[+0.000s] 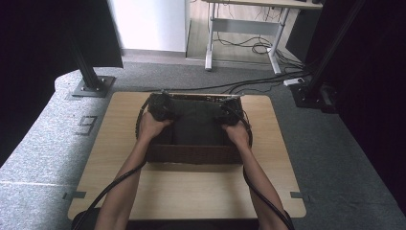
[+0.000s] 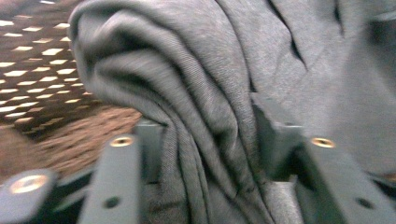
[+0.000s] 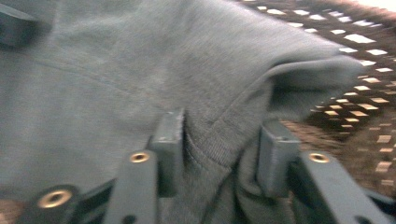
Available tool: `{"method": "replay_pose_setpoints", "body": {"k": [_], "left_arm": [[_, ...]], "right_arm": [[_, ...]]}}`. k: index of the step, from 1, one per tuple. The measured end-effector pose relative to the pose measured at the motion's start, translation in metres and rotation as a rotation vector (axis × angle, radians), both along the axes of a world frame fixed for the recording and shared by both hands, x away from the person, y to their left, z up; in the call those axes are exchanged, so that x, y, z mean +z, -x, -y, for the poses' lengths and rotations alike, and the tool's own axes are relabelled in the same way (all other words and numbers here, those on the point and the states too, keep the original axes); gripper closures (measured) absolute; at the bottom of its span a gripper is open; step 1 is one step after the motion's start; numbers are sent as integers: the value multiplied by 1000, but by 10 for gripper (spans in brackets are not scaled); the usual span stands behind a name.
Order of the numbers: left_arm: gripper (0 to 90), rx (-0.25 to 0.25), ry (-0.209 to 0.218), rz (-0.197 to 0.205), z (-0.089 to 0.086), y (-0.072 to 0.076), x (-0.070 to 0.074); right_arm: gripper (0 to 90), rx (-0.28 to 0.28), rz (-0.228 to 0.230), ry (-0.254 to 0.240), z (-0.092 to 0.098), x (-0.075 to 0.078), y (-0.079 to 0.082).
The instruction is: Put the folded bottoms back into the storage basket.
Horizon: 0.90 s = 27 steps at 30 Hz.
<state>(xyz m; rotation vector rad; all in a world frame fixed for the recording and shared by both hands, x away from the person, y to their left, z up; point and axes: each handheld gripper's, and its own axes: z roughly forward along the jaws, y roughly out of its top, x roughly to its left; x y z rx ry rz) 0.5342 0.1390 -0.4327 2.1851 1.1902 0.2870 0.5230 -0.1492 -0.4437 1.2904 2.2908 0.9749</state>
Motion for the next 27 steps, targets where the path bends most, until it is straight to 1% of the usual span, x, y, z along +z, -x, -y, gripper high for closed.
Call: {"method": "replay_pose_setpoints", "body": {"k": [1,2,3,5,7,10,15,17,19,21,23,25,27], "left_arm": [[413,17,-10,1,-1,0,1],[382,32,-14,11,-3,0,2],[371,43,-20,23,-5,0,4],[323,66,-31,31,-9,0,7],[301,80,-38,44,-13,1,11],[284,87,-50,57,-16,4,13],[280,76,-36,66,-21,7,14],[275,84,-18,70,-23,8,14],[272,78,8,83,-27,9,15],[266,77,19,96,-30,11,16],[247,73,30,105,-32,13,17],[226,78,36,122,-36,16,19],[196,83,55,129,-39,18,21]], "right_arm": [[446,-16,12,12,1,0,-1],[399,-33,25,7,2,0,-1],[369,-46,41,-3,4,1,-1],[316,-62,72,5,5,5,-1],[303,-64,90,6,7,8,-1],[294,-60,97,-1,10,9,-1],[276,-40,94,-19,10,9,1],[254,-31,92,-28,10,9,2],[243,-21,95,-34,11,9,4],[217,-13,103,-42,12,10,6],[211,-4,102,-48,13,11,7],[200,5,104,-52,14,11,9],[195,11,108,-60,15,12,10]]}}
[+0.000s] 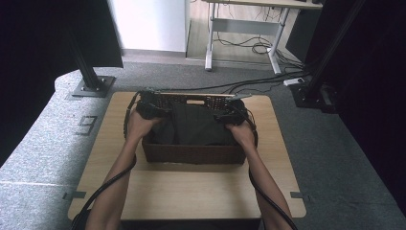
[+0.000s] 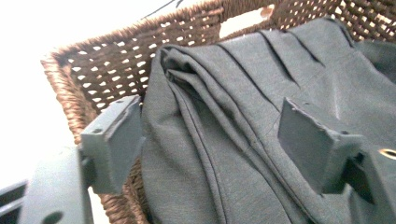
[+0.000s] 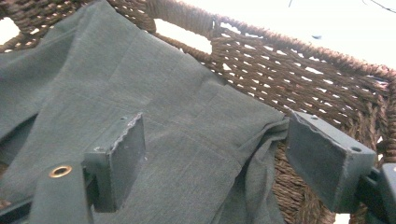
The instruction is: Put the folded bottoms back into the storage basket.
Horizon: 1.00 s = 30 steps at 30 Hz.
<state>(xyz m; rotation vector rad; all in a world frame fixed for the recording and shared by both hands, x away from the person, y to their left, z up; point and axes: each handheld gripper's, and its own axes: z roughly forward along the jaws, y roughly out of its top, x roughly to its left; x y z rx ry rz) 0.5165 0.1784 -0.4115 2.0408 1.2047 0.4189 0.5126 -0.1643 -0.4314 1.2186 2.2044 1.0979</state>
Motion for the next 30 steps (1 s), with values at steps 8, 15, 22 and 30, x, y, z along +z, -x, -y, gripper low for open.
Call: {"method": "replay_pose_setpoints", "body": {"k": [8,15,22,30], "left_arm": [[145,0,18,16,-11,11,6],[138,-10,24,25,-19,22,7],[153,20,-13,28,-29,30,1],[377,71,-16,30,-48,36,-24]], "right_arm": [[152,24,12,3,2,6,9],[135,51,19,3,5,11,18],[139,42,23,32,17,14,28],[412,-74,-9,56,56,1,34]]}}
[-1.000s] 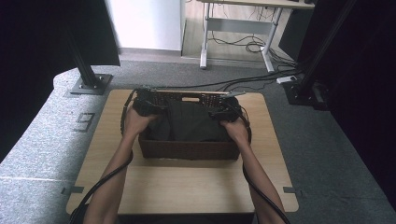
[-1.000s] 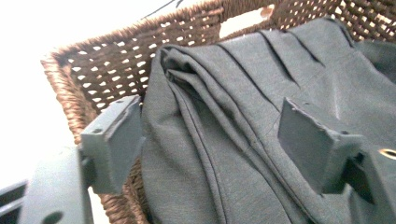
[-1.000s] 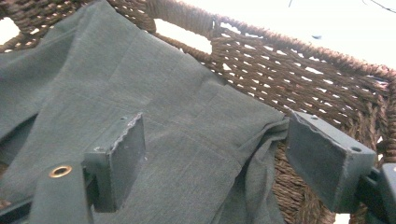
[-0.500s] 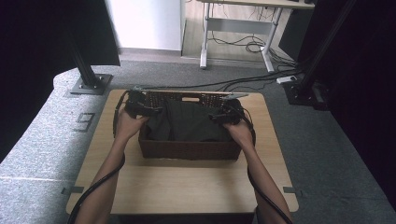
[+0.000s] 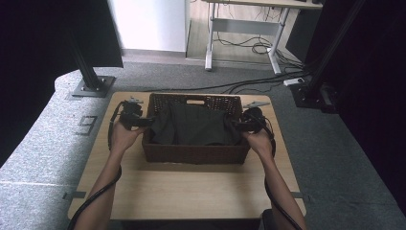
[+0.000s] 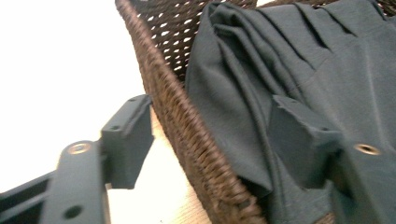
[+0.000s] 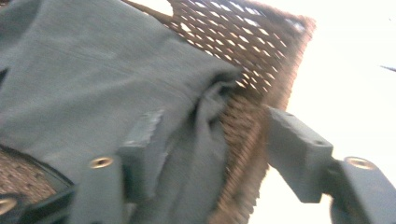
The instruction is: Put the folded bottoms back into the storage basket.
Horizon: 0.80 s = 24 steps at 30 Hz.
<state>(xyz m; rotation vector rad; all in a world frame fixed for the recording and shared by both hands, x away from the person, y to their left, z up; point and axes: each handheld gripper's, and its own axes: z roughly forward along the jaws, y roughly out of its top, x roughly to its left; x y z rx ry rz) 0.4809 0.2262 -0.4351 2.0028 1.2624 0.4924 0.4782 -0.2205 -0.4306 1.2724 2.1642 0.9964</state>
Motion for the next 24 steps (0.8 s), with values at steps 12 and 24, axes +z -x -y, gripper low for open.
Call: {"method": "replay_pose_setpoints", "body": {"k": [12,24], "left_arm": [[685,54,-22,-5,9,13,-10],[671,31,3,-4,11,75,-11]], "right_arm": [[685,-59,-47,19,13,-15,10],[676,-26,-51,16,22,-16,63]]}}
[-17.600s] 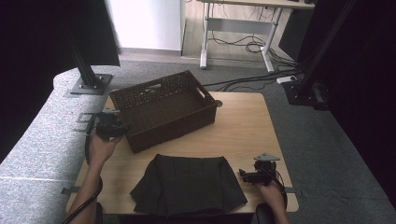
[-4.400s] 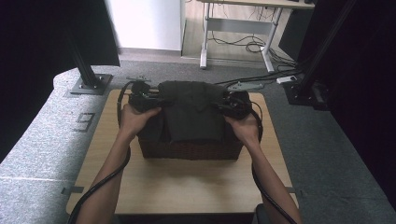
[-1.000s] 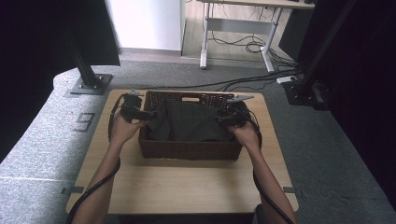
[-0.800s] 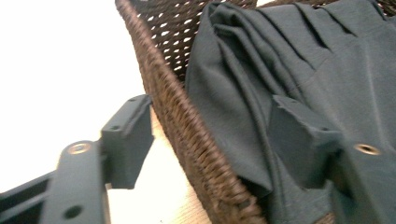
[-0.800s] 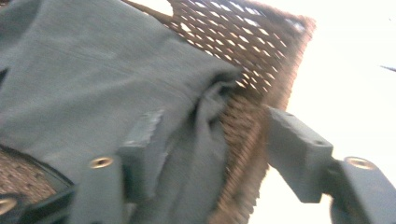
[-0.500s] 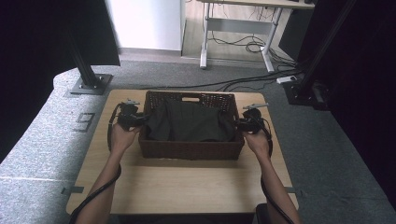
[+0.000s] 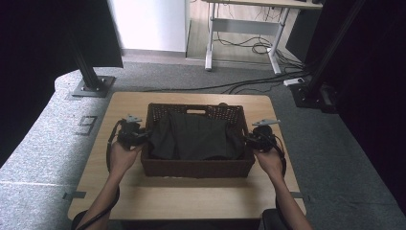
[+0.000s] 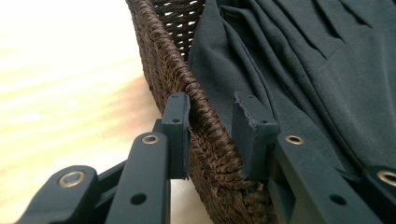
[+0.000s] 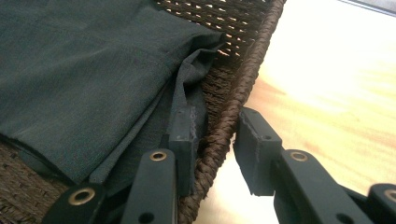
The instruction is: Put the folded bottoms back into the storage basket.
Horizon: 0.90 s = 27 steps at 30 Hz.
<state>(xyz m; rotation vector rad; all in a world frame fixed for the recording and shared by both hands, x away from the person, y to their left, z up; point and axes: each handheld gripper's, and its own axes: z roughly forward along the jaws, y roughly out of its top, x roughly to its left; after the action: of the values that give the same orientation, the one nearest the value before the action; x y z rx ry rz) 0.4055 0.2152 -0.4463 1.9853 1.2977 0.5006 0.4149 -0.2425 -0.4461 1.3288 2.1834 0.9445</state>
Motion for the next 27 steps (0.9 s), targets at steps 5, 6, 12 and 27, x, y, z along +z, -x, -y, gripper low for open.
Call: {"method": "replay_pose_setpoints", "body": {"k": [5,6,12,27], "left_arm": [[653,-17,30,-1,0,23,-1],[647,-18,28,3,1,26,-1],[548,-44,43,22,-1,30,-6],[397,-58,207,78,-18,32,-25]], "right_arm": [[610,16,15,66,1,5,21],[544,22,61,120,-4,9,25],[500,223,79,43,-57,32,14],[631,515,-53,-16,-209,5,-67]]}}
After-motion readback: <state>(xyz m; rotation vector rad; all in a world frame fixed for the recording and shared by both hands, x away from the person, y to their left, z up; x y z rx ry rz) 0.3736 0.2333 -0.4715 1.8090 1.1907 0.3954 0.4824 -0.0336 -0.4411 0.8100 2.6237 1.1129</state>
